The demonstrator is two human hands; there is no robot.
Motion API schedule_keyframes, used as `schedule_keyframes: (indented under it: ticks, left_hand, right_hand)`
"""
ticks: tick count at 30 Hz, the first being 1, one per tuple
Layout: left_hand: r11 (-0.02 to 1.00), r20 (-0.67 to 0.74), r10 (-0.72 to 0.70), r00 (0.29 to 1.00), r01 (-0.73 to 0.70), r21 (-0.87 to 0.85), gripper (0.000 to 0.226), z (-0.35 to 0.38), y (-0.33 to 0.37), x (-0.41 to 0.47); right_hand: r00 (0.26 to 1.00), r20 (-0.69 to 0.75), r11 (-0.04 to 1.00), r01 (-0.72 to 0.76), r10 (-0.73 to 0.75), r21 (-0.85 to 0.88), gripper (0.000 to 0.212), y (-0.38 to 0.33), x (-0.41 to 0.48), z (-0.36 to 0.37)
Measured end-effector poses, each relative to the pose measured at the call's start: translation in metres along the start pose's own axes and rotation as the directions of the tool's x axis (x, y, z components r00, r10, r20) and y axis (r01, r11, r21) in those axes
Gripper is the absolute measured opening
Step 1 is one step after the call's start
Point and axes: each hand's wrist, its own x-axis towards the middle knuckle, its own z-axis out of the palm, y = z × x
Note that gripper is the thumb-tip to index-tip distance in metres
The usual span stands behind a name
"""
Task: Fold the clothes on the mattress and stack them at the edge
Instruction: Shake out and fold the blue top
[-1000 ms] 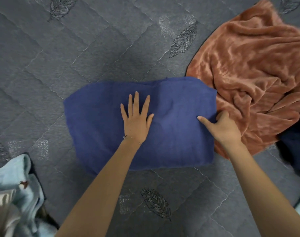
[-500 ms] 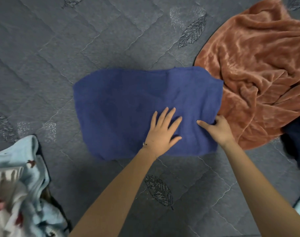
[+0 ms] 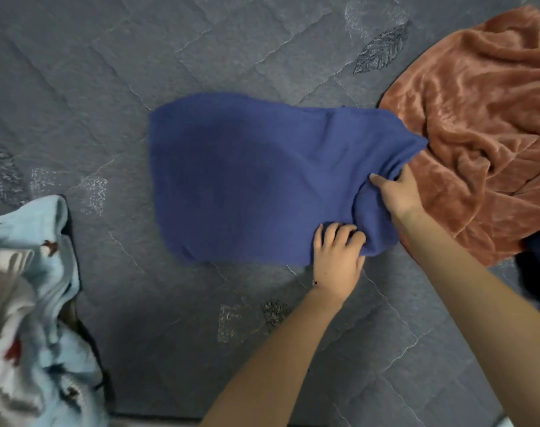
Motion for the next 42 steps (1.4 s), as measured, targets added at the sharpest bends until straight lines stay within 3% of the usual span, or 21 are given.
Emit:
schedule_keyframes:
  ticks: [2,5,7,9,11,14,16,18,21,23,25,27,29,31,32,35,37,40,42]
  left_hand:
    - [0.944,-0.079,-0.081,0.994,0.051,-0.325,0.015,-0.015,-0.002,-0.005]
    - [0.746,-0.083,-0.331,0.94,0.207,-0.633,0.015,-0.047,-0.014,-0.021]
    - [0.547,-0.076,-0.527,0.846,0.269,-0.793,0.016,-0.067,-0.025,-0.032]
    - [0.274,-0.009,-0.725,0.689,0.276,-0.921,0.023,-0.086,-0.038,-0.04]
    - [0.067,0.078,-0.829,0.555,0.236,-0.97,0.024,-0.102,-0.054,-0.045]
    - [-0.244,0.285,-0.891,0.355,0.156,-0.957,0.018,-0.117,-0.081,-0.053]
    - [-0.405,0.431,-0.863,0.264,0.15,-0.902,0.016,-0.121,-0.1,-0.06]
    - [-0.495,0.542,-0.811,0.221,0.236,-0.836,0.017,-0.124,-0.111,-0.067]
    - [-0.501,0.574,-0.799,0.177,0.331,-0.8,0.015,-0.12,-0.116,-0.074]
    - [-0.425,0.492,-0.86,0.137,0.344,-0.837,0.019,-0.117,-0.117,-0.075]
    - [-0.381,0.451,-0.877,0.164,0.333,-0.862,0.015,-0.118,-0.116,-0.072]
    - [-0.393,0.455,-0.861,0.229,0.27,-0.879,0.02,-0.121,-0.112,-0.064]
    - [-0.403,0.444,-0.859,0.255,0.2,-0.893,0.035,-0.124,-0.112,-0.056]
    - [-0.378,0.416,-0.873,0.253,0.186,-0.907,0.033,-0.124,-0.114,-0.049]
    - [-0.365,0.4,-0.882,0.249,0.178,-0.914,0.032,-0.124,-0.115,-0.047]
    - [-0.305,0.337,-0.903,0.267,0.157,-0.939,0.038,-0.125,-0.117,-0.045]
    - [-0.227,0.264,-0.919,0.294,0.152,-0.962,0.045,-0.126,-0.118,-0.048]
    - [-0.118,0.154,-0.939,0.309,0.133,-0.984,0.05,-0.129,-0.119,-0.058]
    - [-0.116,0.149,-0.938,0.313,0.121,-0.986,0.05,-0.131,-0.116,-0.066]
  right_hand:
    - [1.0,-0.015,1.0,0.021,-0.021,-0.006,0.026,-0.012,-0.008,0.009]
    - [0.992,-0.007,0.989,0.127,-0.128,-0.074,0.012,-0.041,-0.023,0.036]
    - [0.979,0.037,0.977,0.201,-0.199,-0.072,0.005,-0.063,-0.035,0.065]
    - [0.96,0.101,0.965,0.263,-0.259,-0.023,0.009,-0.085,-0.053,0.104]
    - [0.933,0.24,0.963,0.268,-0.268,0.036,0.023,-0.105,-0.074,0.148]
    - [0.839,0.528,0.991,0.104,-0.133,0.084,0.058,-0.117,-0.093,0.198]
    - [0.848,0.517,0.989,0.145,-0.119,-0.009,0.057,-0.11,-0.092,0.21]
    - [0.892,0.388,0.935,0.315,-0.232,-0.164,0.049,-0.097,-0.083,0.204]
    - [0.924,0.242,0.845,0.372,-0.296,-0.385,0.059,-0.073,-0.063,0.181]
    - [0.957,0.186,0.852,0.285,-0.224,-0.44,0.073,-0.059,-0.052,0.168]
    - [0.978,0.144,0.883,0.2,-0.152,-0.425,0.076,-0.054,-0.043,0.164]
    - [0.99,0.096,0.937,0.132,-0.107,-0.324,0.063,-0.055,-0.035,0.163]
    - [0.998,0.065,0.993,0.023,-0.016,-0.116,0.056,-0.059,-0.028,0.163]
    - [0.993,0.082,0.993,-0.092,0.086,0.079,0.054,-0.064,-0.022,0.163]
    - [0.988,0.106,0.983,-0.125,0.111,0.137,0.044,-0.066,-0.019,0.163]
    - [0.967,0.198,0.96,-0.199,0.159,0.198,0.025,-0.072,-0.016,0.17]
    - [0.97,0.192,0.969,-0.185,0.153,0.166,0.018,-0.075,-0.02,0.176]
    - [0.998,0.041,0.984,-0.049,0.043,0.169,0.028,-0.073,-0.025,0.17]
    - [0.999,-0.038,0.983,0.045,-0.038,0.177,0.031,-0.069,-0.03,0.156]
